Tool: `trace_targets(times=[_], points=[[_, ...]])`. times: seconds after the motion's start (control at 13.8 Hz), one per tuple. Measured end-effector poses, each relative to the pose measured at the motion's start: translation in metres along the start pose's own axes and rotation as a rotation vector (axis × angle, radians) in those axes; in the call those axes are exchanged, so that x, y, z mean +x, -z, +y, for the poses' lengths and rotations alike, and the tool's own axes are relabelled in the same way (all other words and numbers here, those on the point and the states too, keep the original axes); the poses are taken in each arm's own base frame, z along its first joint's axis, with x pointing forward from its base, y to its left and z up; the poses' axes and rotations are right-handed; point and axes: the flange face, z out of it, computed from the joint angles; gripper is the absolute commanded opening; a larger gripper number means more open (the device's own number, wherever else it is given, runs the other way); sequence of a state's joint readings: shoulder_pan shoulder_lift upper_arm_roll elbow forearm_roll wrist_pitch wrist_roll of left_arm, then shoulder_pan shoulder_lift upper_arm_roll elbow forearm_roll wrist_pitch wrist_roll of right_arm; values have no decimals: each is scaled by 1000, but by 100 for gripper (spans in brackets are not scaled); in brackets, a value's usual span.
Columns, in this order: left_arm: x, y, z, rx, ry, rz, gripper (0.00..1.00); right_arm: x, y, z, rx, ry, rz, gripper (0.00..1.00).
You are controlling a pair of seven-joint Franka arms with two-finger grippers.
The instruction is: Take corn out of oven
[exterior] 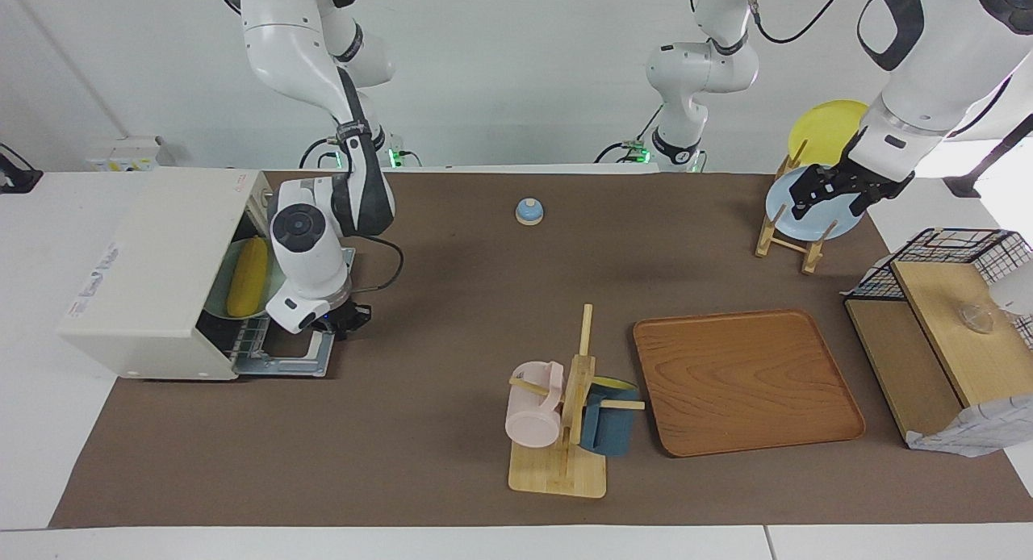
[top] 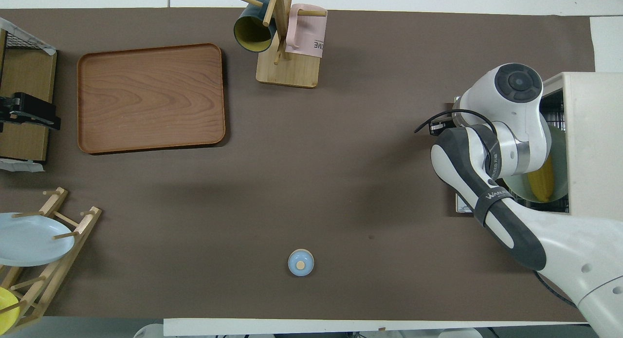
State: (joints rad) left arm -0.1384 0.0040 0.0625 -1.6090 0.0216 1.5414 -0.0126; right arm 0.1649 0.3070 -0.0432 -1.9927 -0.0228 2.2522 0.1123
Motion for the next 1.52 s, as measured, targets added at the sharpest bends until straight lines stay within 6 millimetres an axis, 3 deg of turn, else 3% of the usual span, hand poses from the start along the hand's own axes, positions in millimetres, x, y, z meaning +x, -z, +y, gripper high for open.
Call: trace_targets(times=[0.14, 0.22, 0.36, 0.51, 0.65, 0.87, 1.09, 1.3, 1.45, 1.52], points=[[0, 0, 0, 0, 0, 0, 100, 6, 20, -14, 59, -65, 3, 50], [0, 0, 0, 0, 0, 0, 100, 7, 39, -18, 69, -78, -2, 53], [0, 0, 0, 0, 0, 0, 100, 0, 81, -9, 70, -93, -27, 67], [0, 0, 0, 0, 0, 0, 100, -13, 105, 15, 23, -102, -67, 69], [0, 0, 0, 0, 0, 0, 100, -21, 106, 41, -41, -110, -99, 69], [0, 0, 0, 0, 0, 0, 100, -30, 87, 72, -53, -155, -143, 68], [0, 0, 0, 0, 0, 0, 100, -37, 67, 97, -46, -186, -139, 52], [0, 0, 0, 0, 0, 0, 100, -40, 58, 95, -44, -180, -126, 28], [0, 0, 0, 0, 0, 0, 100, -41, 55, 92, -46, -168, -120, 0], [0, 0, 0, 0, 0, 0, 100, -41, 55, 90, -62, -136, -120, 0]])
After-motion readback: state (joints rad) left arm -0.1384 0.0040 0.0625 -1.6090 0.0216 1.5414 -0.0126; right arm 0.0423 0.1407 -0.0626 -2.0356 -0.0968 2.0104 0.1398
